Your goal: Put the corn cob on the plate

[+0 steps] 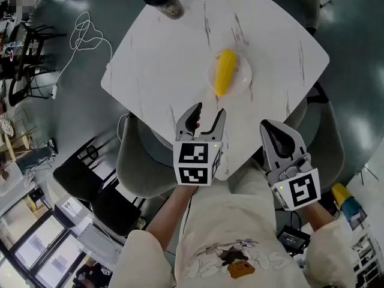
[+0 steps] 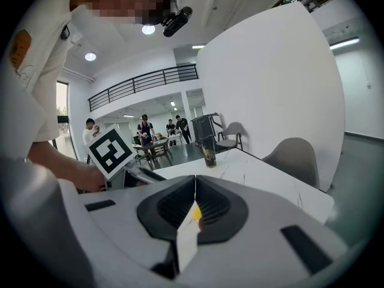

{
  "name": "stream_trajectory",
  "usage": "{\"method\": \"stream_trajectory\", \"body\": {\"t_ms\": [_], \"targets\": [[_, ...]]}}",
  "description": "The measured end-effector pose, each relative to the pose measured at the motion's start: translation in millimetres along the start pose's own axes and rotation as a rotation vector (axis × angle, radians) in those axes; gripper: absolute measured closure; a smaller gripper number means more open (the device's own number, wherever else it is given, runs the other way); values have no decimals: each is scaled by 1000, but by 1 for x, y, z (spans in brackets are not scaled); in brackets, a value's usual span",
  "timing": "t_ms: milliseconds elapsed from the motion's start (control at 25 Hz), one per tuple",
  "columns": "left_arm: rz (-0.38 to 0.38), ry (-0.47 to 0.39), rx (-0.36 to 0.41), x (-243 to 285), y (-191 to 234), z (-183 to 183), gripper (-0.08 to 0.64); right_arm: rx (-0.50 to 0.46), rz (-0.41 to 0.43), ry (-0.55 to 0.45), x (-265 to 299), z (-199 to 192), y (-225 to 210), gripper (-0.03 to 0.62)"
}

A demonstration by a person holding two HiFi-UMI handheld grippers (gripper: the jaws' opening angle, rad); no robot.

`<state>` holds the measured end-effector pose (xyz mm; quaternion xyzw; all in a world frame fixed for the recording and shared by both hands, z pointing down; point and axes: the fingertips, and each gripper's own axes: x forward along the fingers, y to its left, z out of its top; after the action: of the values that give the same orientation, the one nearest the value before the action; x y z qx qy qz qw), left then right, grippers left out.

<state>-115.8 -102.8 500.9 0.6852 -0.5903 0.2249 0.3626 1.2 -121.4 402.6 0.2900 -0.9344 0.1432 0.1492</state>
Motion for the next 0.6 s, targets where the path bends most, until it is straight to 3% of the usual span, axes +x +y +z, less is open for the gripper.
{"method": "stream_trajectory", "body": {"t_ms": [600], "targets": [[-33,-93,-39,-98,-4,-11,319,-26,-86,-69,-42,41,44,586]]}}
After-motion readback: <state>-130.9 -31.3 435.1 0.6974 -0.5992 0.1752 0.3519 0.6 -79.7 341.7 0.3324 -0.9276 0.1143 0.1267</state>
